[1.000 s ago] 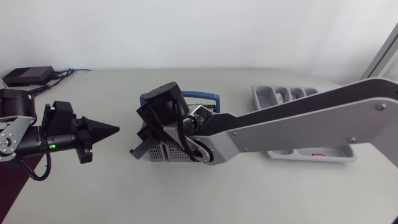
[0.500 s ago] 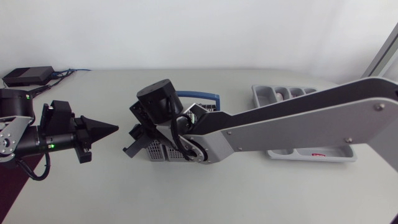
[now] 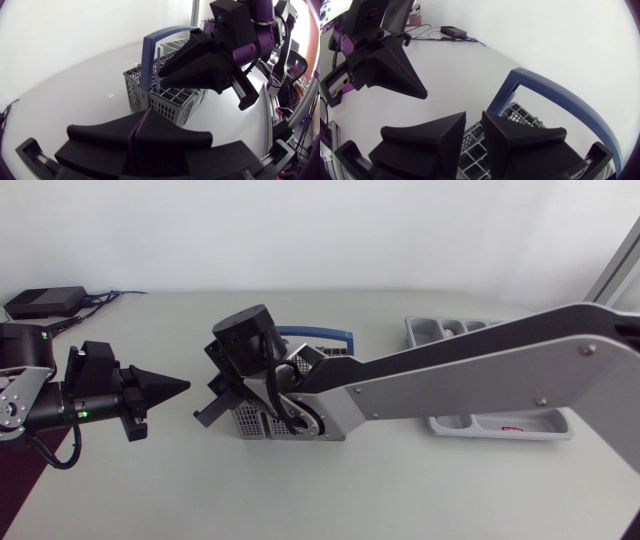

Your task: Unload the cutlery basket into the drawer organizer.

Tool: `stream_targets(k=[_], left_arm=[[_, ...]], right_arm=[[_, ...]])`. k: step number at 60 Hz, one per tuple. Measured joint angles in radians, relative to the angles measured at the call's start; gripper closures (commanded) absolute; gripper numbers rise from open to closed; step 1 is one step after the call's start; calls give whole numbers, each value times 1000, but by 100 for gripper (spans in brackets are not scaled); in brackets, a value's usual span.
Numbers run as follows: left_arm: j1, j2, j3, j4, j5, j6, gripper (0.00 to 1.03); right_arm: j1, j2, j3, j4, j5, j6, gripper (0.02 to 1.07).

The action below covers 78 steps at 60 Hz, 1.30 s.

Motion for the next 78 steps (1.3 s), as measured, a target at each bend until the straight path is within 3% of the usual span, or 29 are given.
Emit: stream_targets(k=[43,51,66,78], left_arm=[[0,19,0,8,0,0,87],[0,19,0,13,0,0,87],[15,44,0,35,14,0,87],[28,63,0,42,22,1,87]], right_arm=[[-19,-18,-44,0,-20,16,101],[-26,-27,-71,20,-18,16,71],[-36,-31,-103,81,-16,16,70],[-40,-31,-103,114,-16,16,52]])
